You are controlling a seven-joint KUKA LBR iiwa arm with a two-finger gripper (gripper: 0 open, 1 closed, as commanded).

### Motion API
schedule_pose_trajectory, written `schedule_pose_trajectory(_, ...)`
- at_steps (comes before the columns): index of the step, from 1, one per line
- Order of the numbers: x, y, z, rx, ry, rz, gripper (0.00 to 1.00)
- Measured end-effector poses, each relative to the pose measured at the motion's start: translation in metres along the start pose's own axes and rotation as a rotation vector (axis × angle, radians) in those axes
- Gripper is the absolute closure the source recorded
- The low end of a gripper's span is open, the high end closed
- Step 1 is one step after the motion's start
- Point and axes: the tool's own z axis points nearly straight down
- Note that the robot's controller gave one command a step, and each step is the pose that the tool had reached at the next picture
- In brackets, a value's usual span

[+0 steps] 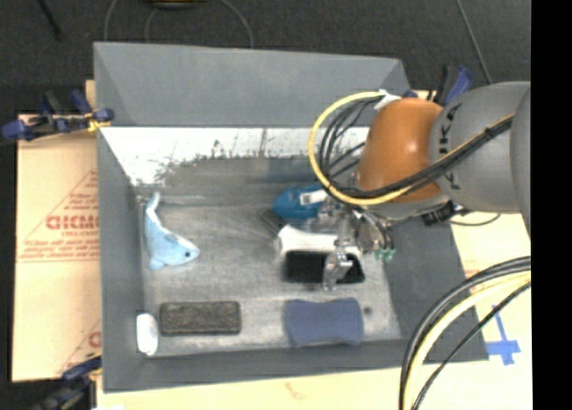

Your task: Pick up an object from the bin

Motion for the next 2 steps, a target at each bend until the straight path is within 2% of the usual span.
schedule_pose_trajectory(1, 0.0086, 0.0037, 0.0284, -0.001, -0.005, 0.028, 0.00)
schedule_pose_trajectory(2, 0.0061, 0.0026, 0.0307, 0.000, -0.017, 0.026, 1.00)
